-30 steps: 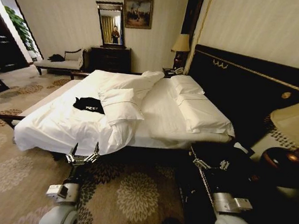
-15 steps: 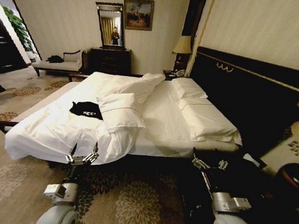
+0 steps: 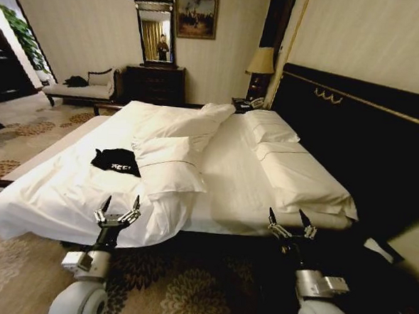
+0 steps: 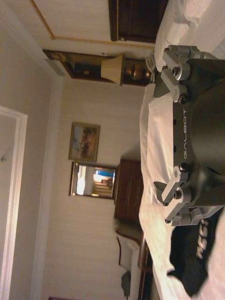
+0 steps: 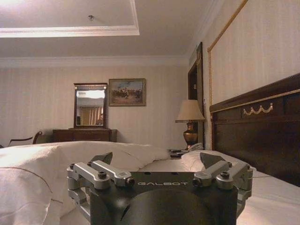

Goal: Fold the clothes on the bed.

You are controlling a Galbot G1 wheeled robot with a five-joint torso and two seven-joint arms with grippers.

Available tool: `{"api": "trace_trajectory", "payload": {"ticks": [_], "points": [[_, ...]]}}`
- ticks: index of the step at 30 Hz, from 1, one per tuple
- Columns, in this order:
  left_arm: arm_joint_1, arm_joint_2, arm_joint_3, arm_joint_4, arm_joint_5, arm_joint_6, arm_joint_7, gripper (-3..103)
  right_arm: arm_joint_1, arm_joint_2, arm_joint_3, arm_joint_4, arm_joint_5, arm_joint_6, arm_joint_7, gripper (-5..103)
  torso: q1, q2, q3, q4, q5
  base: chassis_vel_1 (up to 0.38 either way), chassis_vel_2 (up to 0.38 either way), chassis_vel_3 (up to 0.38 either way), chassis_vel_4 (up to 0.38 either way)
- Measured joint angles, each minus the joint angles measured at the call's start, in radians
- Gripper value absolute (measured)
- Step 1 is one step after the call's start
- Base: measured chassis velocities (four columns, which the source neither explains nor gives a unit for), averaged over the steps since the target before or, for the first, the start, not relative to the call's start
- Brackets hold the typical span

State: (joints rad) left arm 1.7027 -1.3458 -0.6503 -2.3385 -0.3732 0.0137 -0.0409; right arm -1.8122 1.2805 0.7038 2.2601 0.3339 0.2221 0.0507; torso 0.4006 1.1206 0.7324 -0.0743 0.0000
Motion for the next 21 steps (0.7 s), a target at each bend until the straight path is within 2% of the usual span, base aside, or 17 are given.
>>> {"api": "trace_trajectory", "payload": {"ticks": [4,21], "points": [[-0.006,0.001,0.014,0.0,-0.013,0.01,0.002,100,-0.005,0.002,0.0,0.003,0.002,0.004,-0.006,100,0.0,0.0,0.0,0.0,-0.0001,-0.149,0.134,0.13,-0.141],[0.0,-0.013,0.021,0.008,0.021,-0.004,0.002,100,-0.002,0.006,0.007,-0.005,-0.003,0.008,-0.011,100,0.0,0.0,0.0,0.0001,0.0,-0.082,0.079,0.083,-0.079]]}}
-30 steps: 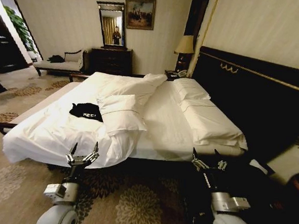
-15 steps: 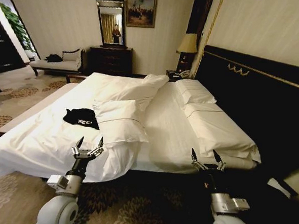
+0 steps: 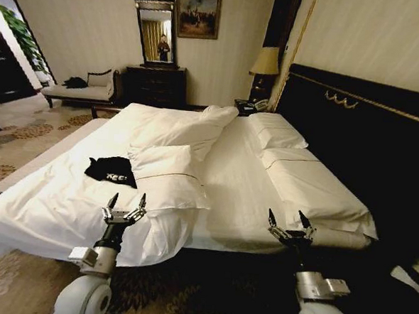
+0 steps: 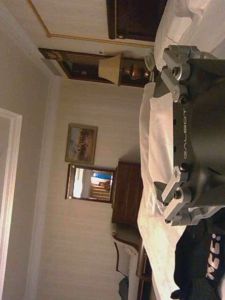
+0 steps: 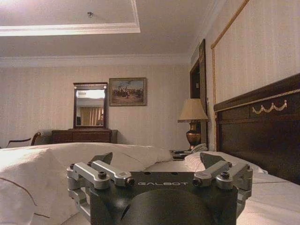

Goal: Fold the clothes on the bed.

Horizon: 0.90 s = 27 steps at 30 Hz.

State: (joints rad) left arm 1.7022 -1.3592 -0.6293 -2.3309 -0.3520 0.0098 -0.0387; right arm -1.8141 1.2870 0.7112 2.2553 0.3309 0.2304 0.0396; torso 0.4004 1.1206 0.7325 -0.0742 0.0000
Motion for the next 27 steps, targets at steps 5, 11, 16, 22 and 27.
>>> {"api": "trace_trajectory", "payload": {"ticks": [5,11,16,22,27], "points": [[0.0,-0.001,0.0,0.0,0.0,0.0,0.0,100,0.004,0.0,0.003,-0.002,0.001,-0.001,0.001,100,0.0,0.0,0.0,0.0,0.0,-0.067,0.051,0.056,-0.07],[0.001,-0.004,-0.001,0.0,0.002,0.0,0.0,100,0.005,0.003,0.0,-0.004,0.0,-0.001,0.001,100,0.0,0.0,0.0,0.0,0.0,-0.063,0.068,0.057,-0.072],[-0.011,0.005,-0.014,0.0,-0.004,0.003,-0.001,100,0.005,0.004,0.0,-0.005,-0.001,-0.001,0.002,100,0.0,0.0,0.0,-0.0001,0.0,-0.099,0.103,0.091,-0.107],[-0.014,0.01,-0.021,-0.004,-0.009,0.005,-0.002,100,0.004,0.006,-0.004,-0.004,0.0,0.002,0.003,100,0.001,0.0,0.0,0.0,0.0,-0.111,0.122,0.123,-0.113],[-0.006,0.002,-0.016,-0.005,-0.004,0.001,-0.002,100,0.004,0.01,-0.007,0.001,0.006,0.013,0.002,100,0.001,0.0,0.0,0.0,0.0,-0.033,0.044,0.056,-0.038]]}}
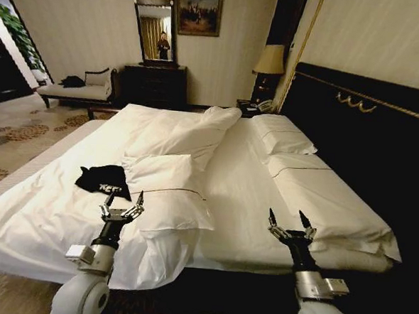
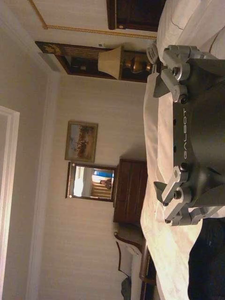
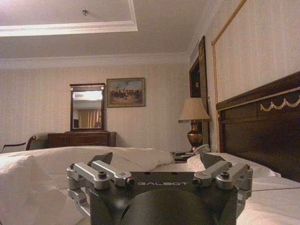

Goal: Fold the clothes on the bed.

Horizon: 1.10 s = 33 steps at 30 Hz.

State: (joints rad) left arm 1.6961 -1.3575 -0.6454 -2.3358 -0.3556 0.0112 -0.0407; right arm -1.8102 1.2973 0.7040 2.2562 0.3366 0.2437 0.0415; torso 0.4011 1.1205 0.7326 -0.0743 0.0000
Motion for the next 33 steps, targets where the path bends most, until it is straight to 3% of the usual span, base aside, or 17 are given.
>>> {"api": "trace_trajectory", "payload": {"ticks": [21,33], "points": [[0.039,-0.012,-0.01,-0.016,0.011,-0.023,-0.001,100,-0.008,0.011,0.007,0.006,-0.036,0.0,0.004,100,-0.001,0.0,0.0,0.0,0.0,0.004,0.009,-0.004,-0.01],[0.058,-0.014,-0.018,-0.031,0.014,-0.028,-0.002,100,-0.011,0.014,0.001,0.009,-0.038,0.005,0.005,100,0.0,0.0,0.0,0.0001,-0.0001,0.088,0.233,-0.088,-0.241]]}}
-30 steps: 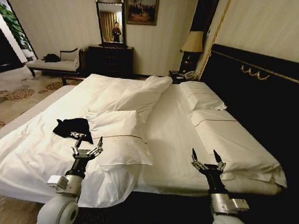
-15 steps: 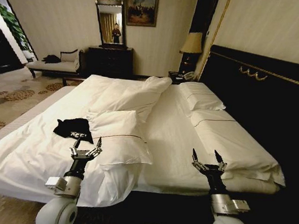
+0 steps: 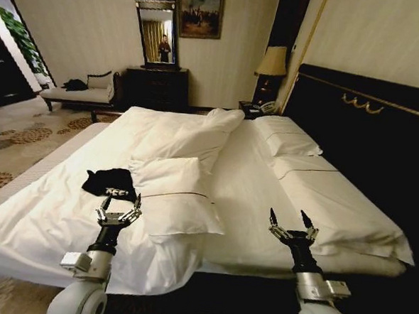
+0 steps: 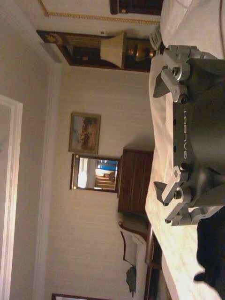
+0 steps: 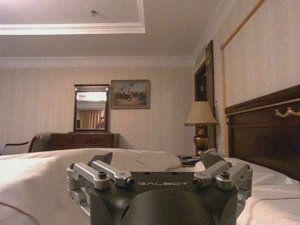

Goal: Fold the clothes on the bed.

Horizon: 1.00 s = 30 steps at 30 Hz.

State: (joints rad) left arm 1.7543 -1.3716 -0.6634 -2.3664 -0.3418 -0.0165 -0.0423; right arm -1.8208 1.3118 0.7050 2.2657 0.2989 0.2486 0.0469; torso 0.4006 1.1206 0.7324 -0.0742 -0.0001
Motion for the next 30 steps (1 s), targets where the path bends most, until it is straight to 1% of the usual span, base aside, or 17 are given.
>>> {"api": "trace_trajectory", "payload": {"ticks": [4,7,10,13,15,20,21,23,25,26,28,30], "points": [[0.005,-0.001,-0.002,-0.002,0.001,-0.001,-0.001,100,-0.002,0.001,-0.005,0.0,0.0,0.0,0.004,100,0.0,0.0,0.0,0.0,-0.0004,0.133,0.249,-0.131,-0.255],[0.009,-0.002,-0.006,-0.003,0.001,-0.003,-0.002,100,-0.002,0.001,-0.007,0.0,-0.003,0.0,0.005,100,0.0,0.0,0.0,-0.0001,-0.0008,0.095,0.122,-0.059,-0.111],[0.01,-0.002,-0.009,-0.003,0.001,-0.004,-0.002,100,-0.001,0.002,-0.007,0.0,-0.007,0.0,0.006,100,0.0,0.0,0.0,0.0001,-0.0003,0.0,0.0,0.0,0.0],[0.011,-0.004,-0.015,-0.003,-0.001,-0.007,-0.002,100,0.001,0.002,-0.008,-0.006,-0.011,0.0,0.006,100,-0.001,0.0,0.0,-0.0001,0.0011,-0.02,-0.056,0.006,0.033],[0.011,-0.005,-0.017,-0.002,-0.001,-0.008,-0.001,100,0.002,0.003,-0.008,-0.009,-0.012,0.001,0.007,100,0.0,0.0,0.0,-0.0004,0.0008,-0.04,-0.07,0.011,0.047],[0.011,-0.009,-0.018,0.004,-0.001,-0.012,-0.001,100,0.006,0.003,-0.01,-0.015,-0.015,0.001,0.013,100,0.0,0.0,0.0,-0.0001,0.0002,0.0,0.0,0.0,0.0],[0.011,-0.011,-0.018,0.005,-0.001,-0.012,-0.001,100,0.008,0.002,-0.011,-0.015,-0.01,0.002,0.017,100,0.0,0.0,0.0,0.0,-0.0005,0.0,0.0,0.0,0.0],[0.01,-0.013,-0.018,0.007,-0.001,-0.012,-0.001,100,0.012,-0.001,-0.012,-0.017,0.002,0.002,0.02,100,0.0,0.0,0.0,-0.0001,-0.0004,0.0,0.0,0.0,0.0],[0.008,-0.015,-0.023,0.013,-0.001,-0.014,-0.001,100,0.027,-0.015,-0.02,-0.027,0.056,0.002,0.025,100,0.0,0.0,0.0,-0.0001,-0.0002,0.0,0.0,0.0,0.0],[0.008,-0.015,-0.023,0.013,-0.001,-0.014,-0.001,100,0.027,-0.015,-0.02,-0.027,0.056,0.002,0.025,100,0.0,0.0,0.0,-0.0001,-0.0002,0.0,0.0,0.0,0.0],[0.008,-0.016,-0.026,0.017,-0.001,-0.015,-0.001,100,0.041,-0.027,-0.027,-0.033,0.104,0.002,0.03,100,0.0,0.0,0.0,-0.0001,-0.0002,0.0,0.0,0.0,0.0],[0.012,-0.021,-0.029,0.023,0.006,-0.017,-0.002,100,0.074,-0.065,-0.038,-0.044,0.217,0.0,0.028,100,0.0,0.0,0.0,-0.0002,0.0005,0.0,0.0,0.0,0.0]]}}
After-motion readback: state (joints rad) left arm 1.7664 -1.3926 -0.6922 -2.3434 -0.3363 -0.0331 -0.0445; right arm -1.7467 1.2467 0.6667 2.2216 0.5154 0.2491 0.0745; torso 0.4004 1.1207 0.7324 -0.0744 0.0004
